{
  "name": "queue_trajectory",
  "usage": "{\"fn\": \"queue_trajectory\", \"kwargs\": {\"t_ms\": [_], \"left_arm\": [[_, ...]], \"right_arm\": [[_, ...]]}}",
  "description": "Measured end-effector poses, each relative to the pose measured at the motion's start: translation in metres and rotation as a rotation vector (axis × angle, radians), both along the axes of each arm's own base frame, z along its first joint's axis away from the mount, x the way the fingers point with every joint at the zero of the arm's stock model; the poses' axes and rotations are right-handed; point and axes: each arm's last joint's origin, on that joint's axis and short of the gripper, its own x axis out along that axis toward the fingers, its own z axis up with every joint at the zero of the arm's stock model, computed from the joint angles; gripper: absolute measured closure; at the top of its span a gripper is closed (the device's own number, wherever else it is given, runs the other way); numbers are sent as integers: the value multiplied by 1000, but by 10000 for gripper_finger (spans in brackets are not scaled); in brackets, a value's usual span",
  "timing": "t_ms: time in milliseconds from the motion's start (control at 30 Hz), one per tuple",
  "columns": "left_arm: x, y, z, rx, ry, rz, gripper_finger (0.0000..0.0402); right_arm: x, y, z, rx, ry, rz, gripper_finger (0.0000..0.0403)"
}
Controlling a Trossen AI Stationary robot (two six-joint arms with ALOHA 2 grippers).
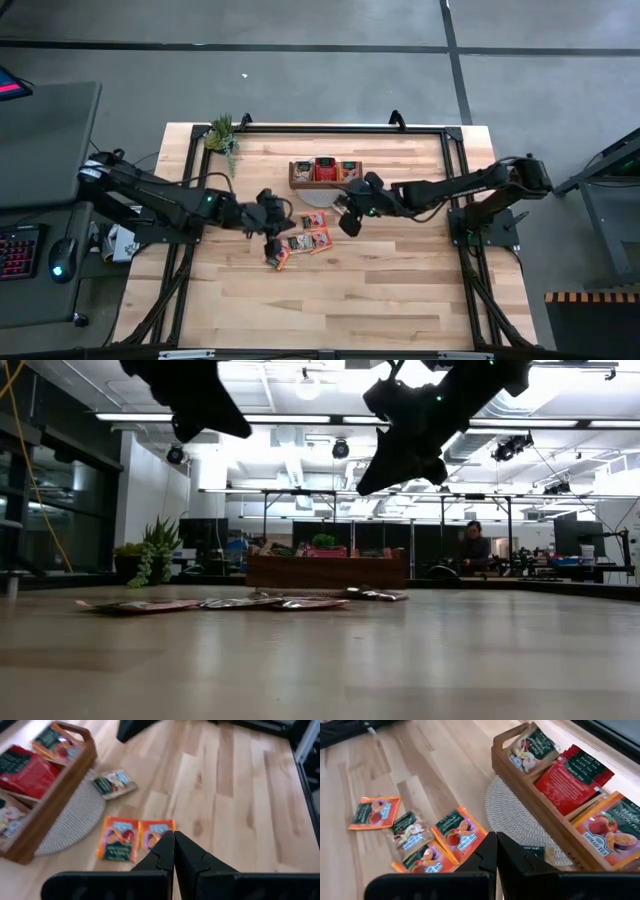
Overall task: Pick & Place Tea
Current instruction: Put the brown tea bag in the left section of the wooden organizer
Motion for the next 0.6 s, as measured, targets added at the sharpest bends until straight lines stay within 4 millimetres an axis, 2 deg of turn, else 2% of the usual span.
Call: {"fn": "queue_trajectory", "kwargs": {"t_ms": [367, 600], "left_arm": [[9, 35, 4, -80, -37, 45, 401], [25, 45, -3, -146, -77, 32, 401]], "right_arm": [[-4, -17, -6, 80, 71, 10, 398], [-9, -28, -12, 152, 139, -21, 371]]}}
